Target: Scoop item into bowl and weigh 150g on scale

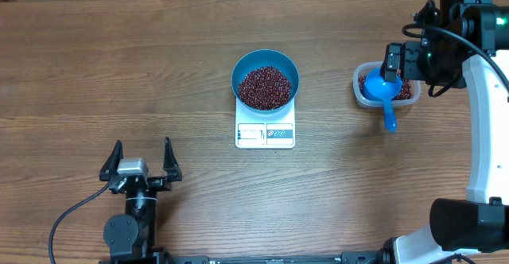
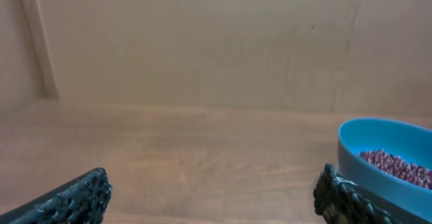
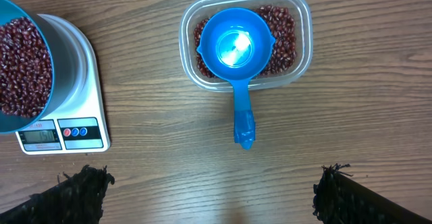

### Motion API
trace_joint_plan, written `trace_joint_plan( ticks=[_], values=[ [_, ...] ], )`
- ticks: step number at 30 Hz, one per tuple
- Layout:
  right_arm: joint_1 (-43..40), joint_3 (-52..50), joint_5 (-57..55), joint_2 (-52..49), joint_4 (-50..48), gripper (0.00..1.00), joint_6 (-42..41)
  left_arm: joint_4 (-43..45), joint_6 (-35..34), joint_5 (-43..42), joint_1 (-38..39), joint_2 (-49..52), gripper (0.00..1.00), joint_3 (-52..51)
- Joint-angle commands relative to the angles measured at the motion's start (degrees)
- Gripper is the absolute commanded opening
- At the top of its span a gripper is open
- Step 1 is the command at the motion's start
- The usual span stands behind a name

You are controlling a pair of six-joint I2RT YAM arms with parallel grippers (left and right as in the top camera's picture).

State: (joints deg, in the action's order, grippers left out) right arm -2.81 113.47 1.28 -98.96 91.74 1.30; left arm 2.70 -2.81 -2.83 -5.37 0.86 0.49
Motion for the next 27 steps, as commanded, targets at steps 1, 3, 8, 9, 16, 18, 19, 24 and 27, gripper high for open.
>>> trace_joint_plan(
  ticks=[1, 3, 8, 9, 16, 18, 19, 24, 27],
  values=[
    [0.1, 0.9, 0.3, 0.4, -0.1, 1.00, 0.5, -4.3, -3.2, 2.1, -0.2, -0.7, 1.00, -0.2],
    [0.1, 0.9, 0.3, 0.4, -0.1, 1.00, 0.5, -7.5, -5.3, 2.5, -0.2, -0.7, 0.99, -0.2],
    [0.1, 0.9, 0.3, 0.4, -0.1, 1.00, 0.5, -7.3, -2.3, 2.2, 0.2, -0.7, 1.00, -0.2],
    [0.1, 0.9, 0.3, 0.4, -0.1, 1.00, 0.5, -7.2, -2.3, 2.2, 0.2, -0.7, 1.00, -0.2],
    [0.1, 0.9, 0.3, 0.4, -0.1, 1.00, 0.5, -7.2, -2.3, 2.2, 0.2, -0.6, 1.00, -0.2],
    [0.1, 0.9, 0.3, 0.4, -0.1, 1.00, 0.5, -7.2, -2.3, 2.2, 0.2, -0.6, 1.00, -0.2],
    [0.1, 0.9, 0.3, 0.4, -0.1, 1.00, 0.5, -7.2, -2.3, 2.2, 0.2, -0.6, 1.00, -0.2],
    [0.1, 0.9, 0.3, 0.4, -0.1, 1.00, 0.5, -7.2, -2.3, 2.2, 0.2, -0.6, 0.99, -0.2],
    [0.1, 0.9, 0.3, 0.4, -0.1, 1.00, 0.5, -7.2, -2.3, 2.2, 0.2, -0.6, 1.00, -0.2]
  ],
)
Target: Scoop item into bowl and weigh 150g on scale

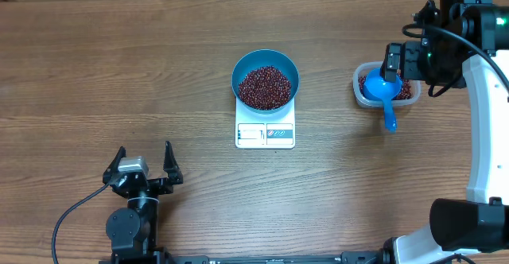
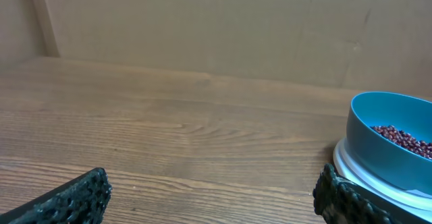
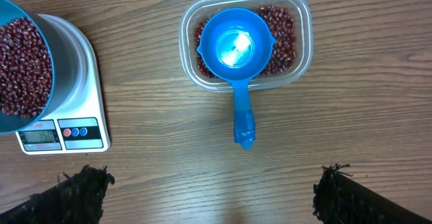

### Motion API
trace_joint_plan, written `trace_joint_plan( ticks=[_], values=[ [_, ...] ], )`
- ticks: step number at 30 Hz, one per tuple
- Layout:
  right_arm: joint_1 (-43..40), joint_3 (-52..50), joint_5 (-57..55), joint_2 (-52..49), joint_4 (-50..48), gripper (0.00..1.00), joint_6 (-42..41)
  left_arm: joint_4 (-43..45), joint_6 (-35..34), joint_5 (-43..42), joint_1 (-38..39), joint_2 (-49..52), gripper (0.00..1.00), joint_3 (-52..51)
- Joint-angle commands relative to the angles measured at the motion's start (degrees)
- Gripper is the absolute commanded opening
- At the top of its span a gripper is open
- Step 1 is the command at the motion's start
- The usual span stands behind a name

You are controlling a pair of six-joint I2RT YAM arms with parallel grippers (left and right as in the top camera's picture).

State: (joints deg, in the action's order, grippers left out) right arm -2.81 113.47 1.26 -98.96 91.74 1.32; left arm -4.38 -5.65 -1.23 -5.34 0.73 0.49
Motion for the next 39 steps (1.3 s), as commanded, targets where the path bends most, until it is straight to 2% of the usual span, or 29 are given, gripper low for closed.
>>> trace_joint_plan(
  ticks=[1, 26, 33, 39],
  values=[
    [0.1, 0.9, 0.4, 0.4, -0.1, 1.00, 0.4, -0.1, 0.5, 0.6, 0.2, -0.5, 1.00, -0.2],
    [0.1, 0.9, 1.3, 0.7, -1.0, 1.00, 0.4, -0.1, 0.5, 0.6, 0.2, -0.5, 1.00, -0.2],
    [0.7, 0.0, 3.0, 3.0, -16.3, 1.00, 0.5, -0.1, 0.5, 0.6, 0.2, -0.5, 0.99, -0.2],
    [4.6, -8.4, 2.9, 8.9, -31.6, 1.00, 3.5, -0.1, 0.5, 0.6, 0.2, -0.5, 0.99, -0.2]
  ],
)
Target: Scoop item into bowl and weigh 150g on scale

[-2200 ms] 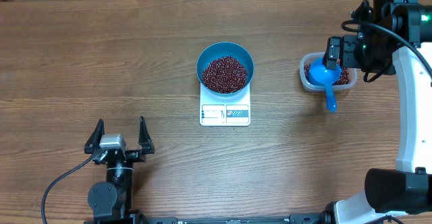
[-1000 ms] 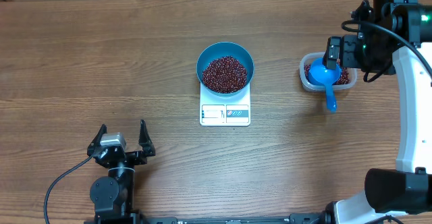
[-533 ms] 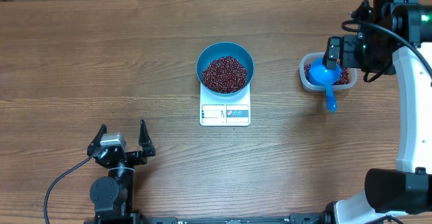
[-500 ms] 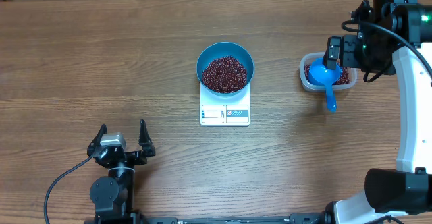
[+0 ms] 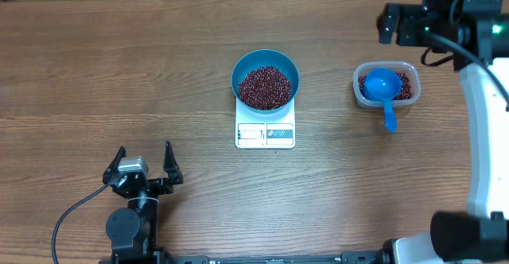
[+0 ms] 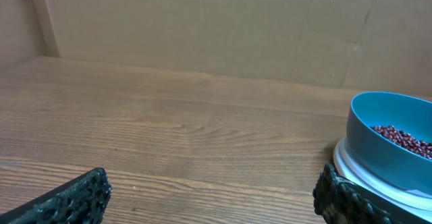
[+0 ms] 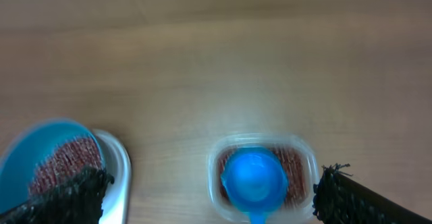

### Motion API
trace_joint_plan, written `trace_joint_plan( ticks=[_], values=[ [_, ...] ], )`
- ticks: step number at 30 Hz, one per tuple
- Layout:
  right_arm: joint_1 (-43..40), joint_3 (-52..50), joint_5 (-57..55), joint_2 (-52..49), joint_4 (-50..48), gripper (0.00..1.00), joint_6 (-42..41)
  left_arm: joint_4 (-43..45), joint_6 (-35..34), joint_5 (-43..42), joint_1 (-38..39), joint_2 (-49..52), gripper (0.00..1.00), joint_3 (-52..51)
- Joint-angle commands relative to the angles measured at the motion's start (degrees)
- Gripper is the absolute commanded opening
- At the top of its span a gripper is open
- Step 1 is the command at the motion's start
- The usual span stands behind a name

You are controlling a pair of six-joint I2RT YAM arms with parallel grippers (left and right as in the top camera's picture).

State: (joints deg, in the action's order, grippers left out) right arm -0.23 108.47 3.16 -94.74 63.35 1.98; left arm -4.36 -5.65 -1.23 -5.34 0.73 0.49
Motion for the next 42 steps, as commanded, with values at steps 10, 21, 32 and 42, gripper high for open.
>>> trace_joint_plan(
  ticks=[10, 21, 32, 42],
  values=[
    [4.9, -30.2, 1.0, 19.6, -35.5, 1.00, 7.6, -0.1, 0.5, 0.6, 0.2, -0.5, 1.00, -0.2],
    [4.9, -71.7, 2.4, 33.5, -74.1, 1.00, 7.6, -0.1, 0.5, 0.6, 0.2, -0.5, 0.99, -0.2],
    [4.9, -100.3, 3.2, 52.6, -90.2, 1.00, 7.6, -0.1, 0.5, 0.6, 0.2, -0.5, 1.00, -0.2],
    [4.9, -108.0, 4.6, 65.7, -83.1, 1.00, 8.4, -0.1, 0.5, 0.6, 0.2, -0.5, 1.00, -0.2]
  ],
)
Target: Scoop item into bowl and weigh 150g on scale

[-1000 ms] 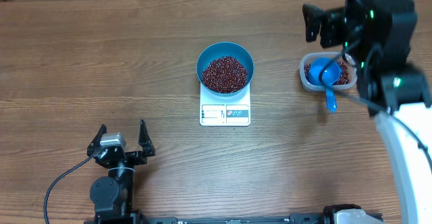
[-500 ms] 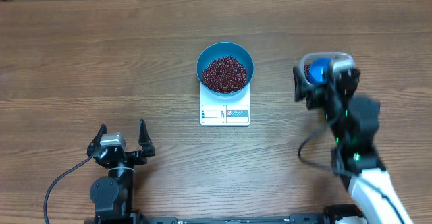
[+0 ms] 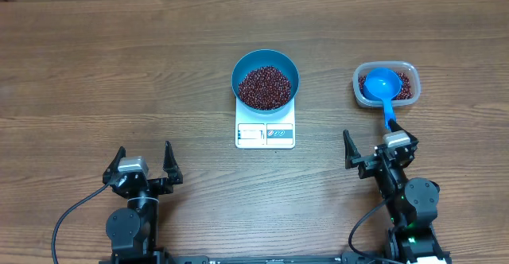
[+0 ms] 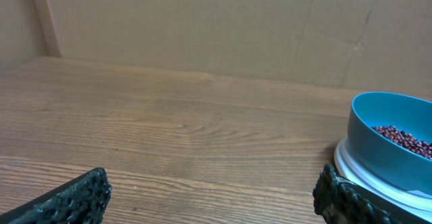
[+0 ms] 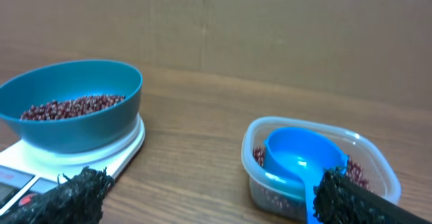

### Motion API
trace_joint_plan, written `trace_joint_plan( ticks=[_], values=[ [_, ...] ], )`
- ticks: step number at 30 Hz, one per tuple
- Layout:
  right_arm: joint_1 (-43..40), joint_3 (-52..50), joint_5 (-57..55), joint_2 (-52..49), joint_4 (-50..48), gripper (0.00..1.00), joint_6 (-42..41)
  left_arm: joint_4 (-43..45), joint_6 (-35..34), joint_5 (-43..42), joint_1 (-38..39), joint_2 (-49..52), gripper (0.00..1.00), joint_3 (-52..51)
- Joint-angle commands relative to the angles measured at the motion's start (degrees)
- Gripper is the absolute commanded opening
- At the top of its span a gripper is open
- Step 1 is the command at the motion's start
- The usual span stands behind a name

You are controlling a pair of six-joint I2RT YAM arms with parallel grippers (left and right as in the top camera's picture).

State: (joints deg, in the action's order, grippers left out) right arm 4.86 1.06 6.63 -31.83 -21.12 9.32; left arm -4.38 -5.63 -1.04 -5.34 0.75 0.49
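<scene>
A teal bowl (image 3: 266, 67) holding red beans (image 3: 265, 87) stands on a white scale (image 3: 265, 133) at the table's middle. At the right, a clear tub (image 3: 407, 95) of beans holds a blue scoop (image 3: 382, 84), its handle pointing toward the front. My right gripper (image 3: 371, 150) rests low near the front right, open and empty, just in front of the scoop handle. My left gripper (image 3: 141, 161) sits open and empty at the front left. The bowl (image 5: 71, 102), tub (image 5: 378, 166) and scoop (image 5: 304, 160) also show in the right wrist view.
A cardboard wall (image 4: 202, 21) stands behind the brown wooden table (image 3: 119, 73). The scale's display (image 3: 252, 134) faces the front edge. Both arms are folded low at the front.
My right arm was raised at the back right, above the tub. It is now folded down at the front right with the gripper open. The left arm, bowl, scoop and tub have not moved.
My right gripper hovered open over the tub with the scoop lying in it for two moments, while the left gripper settled lower at the front left. Then the right arm stood further back. Now it rests low at the front right.
</scene>
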Motion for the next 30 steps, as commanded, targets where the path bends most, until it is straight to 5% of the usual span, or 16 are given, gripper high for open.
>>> trace_joint_plan(
  ticks=[1, 13, 30],
  values=[
    [-0.2, -0.6, 1.9, 3.9, 3.1, 1.00, 2.0, -0.1, 0.5, 0.4, 0.2, -0.5, 1.00, -0.2],
    [-0.2, -0.6, 3.3, 20.0, 24.0, 1.00, 7.5, -0.1, 0.5, 0.4, 0.2, -0.5, 0.99, -0.2],
    [-0.2, -0.6, -4.9, 29.1, 26.0, 1.00, 1.4, -0.1, 0.5, 0.4, 0.2, -0.5, 1.00, -0.2]
  ],
)
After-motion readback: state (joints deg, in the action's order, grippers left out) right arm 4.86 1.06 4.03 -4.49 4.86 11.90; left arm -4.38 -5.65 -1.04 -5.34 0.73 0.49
